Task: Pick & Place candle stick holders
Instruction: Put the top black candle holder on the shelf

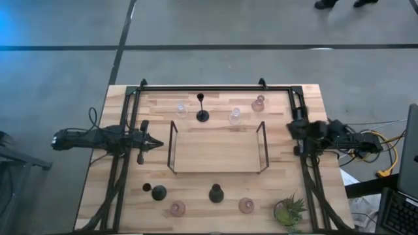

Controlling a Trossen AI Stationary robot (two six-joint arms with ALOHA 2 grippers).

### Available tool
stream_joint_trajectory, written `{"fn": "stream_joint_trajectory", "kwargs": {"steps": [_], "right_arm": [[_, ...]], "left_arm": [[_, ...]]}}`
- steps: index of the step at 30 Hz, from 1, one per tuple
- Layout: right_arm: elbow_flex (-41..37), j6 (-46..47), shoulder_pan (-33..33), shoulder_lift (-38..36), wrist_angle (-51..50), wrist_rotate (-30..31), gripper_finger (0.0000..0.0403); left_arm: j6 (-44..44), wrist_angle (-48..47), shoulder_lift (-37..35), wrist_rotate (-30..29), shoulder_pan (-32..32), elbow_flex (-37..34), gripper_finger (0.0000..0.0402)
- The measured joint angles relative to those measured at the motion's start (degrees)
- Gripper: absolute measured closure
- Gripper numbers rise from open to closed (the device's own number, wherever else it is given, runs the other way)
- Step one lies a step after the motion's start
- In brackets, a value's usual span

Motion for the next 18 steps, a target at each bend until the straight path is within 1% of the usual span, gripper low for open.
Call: {"fn": "stream_joint_trajectory", "kwargs": {"steps": [3, 6, 8, 9, 11, 14, 16, 18], "right_arm": [[0.0, -6.8, 0.0, 0.3, 8.8, -0.1, 0.0394], [0.0, -11.5, 0.0, 0.9, 16.4, 0.0, 0.0394], [0.4, -14.0, 0.0, 1.1, 19.4, 0.0, 0.0394], [1.3, -15.2, 0.0, 1.2, 18.9, 0.0, 0.0394], [4.1, -16.8, 0.0, 2.0, 14.9, 0.0, 0.0394], [11.2, -18.4, 0.0, 5.5, 1.7, 0.2, 0.0394], [17.2, -18.4, 0.0, 9.5, -8.2, 2.8, 0.0394], [23.3, -18.4, 0.0, 14.3, -17.5, 7.7, 0.0394]], "left_arm": [[0.0, 0.0, 0.0, 0.0, 0.0, 0.0, 0.0374], [0.0, 0.0, 0.0, 0.0, 0.0, 0.0, 0.0374], [0.0, 0.0, 0.0, 0.0, 0.0, 0.0, 0.0374], [0.0, 0.0, 0.0, 0.0, 0.0, 0.0, 0.0374], [0.0, 0.0, 0.0, 0.0, 0.0, 0.0, 0.0374], [0.0, 0.0, 0.0, 0.0, 0.0, 0.0, 0.0374], [0.0, 0.0, 0.0, 0.0, 0.0, 0.0, 0.0374], [0.0, 0.0, 0.0, 0.0, 0.0, 0.0, 0.0374]]}}
